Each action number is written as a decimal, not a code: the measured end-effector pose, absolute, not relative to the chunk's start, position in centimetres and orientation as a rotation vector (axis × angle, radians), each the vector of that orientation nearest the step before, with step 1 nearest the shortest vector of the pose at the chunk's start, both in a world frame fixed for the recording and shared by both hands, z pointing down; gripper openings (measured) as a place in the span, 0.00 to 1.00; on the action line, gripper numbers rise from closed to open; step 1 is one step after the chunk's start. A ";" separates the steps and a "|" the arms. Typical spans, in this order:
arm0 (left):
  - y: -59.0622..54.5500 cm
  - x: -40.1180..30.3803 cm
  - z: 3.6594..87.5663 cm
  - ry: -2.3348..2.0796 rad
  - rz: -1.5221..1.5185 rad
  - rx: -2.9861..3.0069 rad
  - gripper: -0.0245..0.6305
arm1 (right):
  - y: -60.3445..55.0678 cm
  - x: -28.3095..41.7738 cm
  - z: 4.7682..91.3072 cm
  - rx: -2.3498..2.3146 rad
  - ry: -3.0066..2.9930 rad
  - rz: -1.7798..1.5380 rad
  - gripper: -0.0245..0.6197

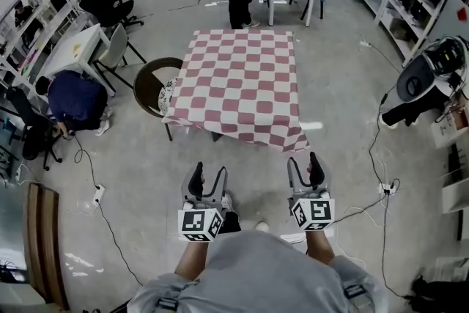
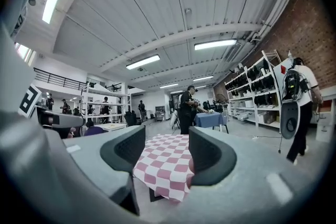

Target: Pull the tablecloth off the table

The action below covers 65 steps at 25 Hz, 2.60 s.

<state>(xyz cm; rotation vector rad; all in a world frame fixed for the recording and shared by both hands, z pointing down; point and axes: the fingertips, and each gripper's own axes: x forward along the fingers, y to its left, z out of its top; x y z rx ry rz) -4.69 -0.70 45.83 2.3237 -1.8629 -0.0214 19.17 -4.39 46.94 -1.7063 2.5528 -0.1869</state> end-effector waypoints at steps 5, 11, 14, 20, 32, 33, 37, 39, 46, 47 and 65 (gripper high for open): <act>-3.3 -5.2 46.3 -1.868 -0.030 2.322 0.42 | -6.6 18.3 47.8 -1.724 2.592 -0.153 0.41; -8.4 -6.8 47.5 -1.845 -0.024 2.326 0.42 | -11.1 16.7 48.3 -1.756 2.622 -0.101 0.41; -11.9 -7.6 48.1 -1.828 -0.017 2.332 0.42 | -14.0 16.3 48.4 -1.783 2.624 -0.077 0.41; -18.7 -9.5 48.1 -1.816 0.009 2.358 0.42 | -19.9 14.6 49.8 -1.854 2.686 -0.031 0.41; -28.5 -16.1 51.9 -1.759 0.174 2.313 0.42 | -29.5 8.1 55.6 -1.838 2.851 -0.205 0.41; -29.2 -16.5 52.5 -1.751 0.206 2.317 0.42 | -30.1 7.7 56.3 -1.843 2.873 -0.217 0.41; -31.8 -17.9 56.1 -1.674 0.323 2.306 0.42 | -32.4 6.1 59.6 -1.848 2.991 -0.259 0.41; -33.2 -18.6 58.3 -1.632 0.364 2.276 0.42 | -33.5 5.6 61.4 -1.844 3.036 -0.312 0.41; -36.6 -19.2 65.7 -1.491 0.687 2.301 0.42 | -35.7 3.4 68.6 -1.814 3.306 -0.322 0.41; -36.9 -19.1 66.7 -1.465 0.757 2.316 0.42 | -35.7 3.1 69.8 -1.791 3.374 -0.309 0.41; -34.9 -16.9 83.9 -0.645 1.868 2.491 0.42 | -33.6 4.3 85.8 -1.222 4.335 0.273 0.41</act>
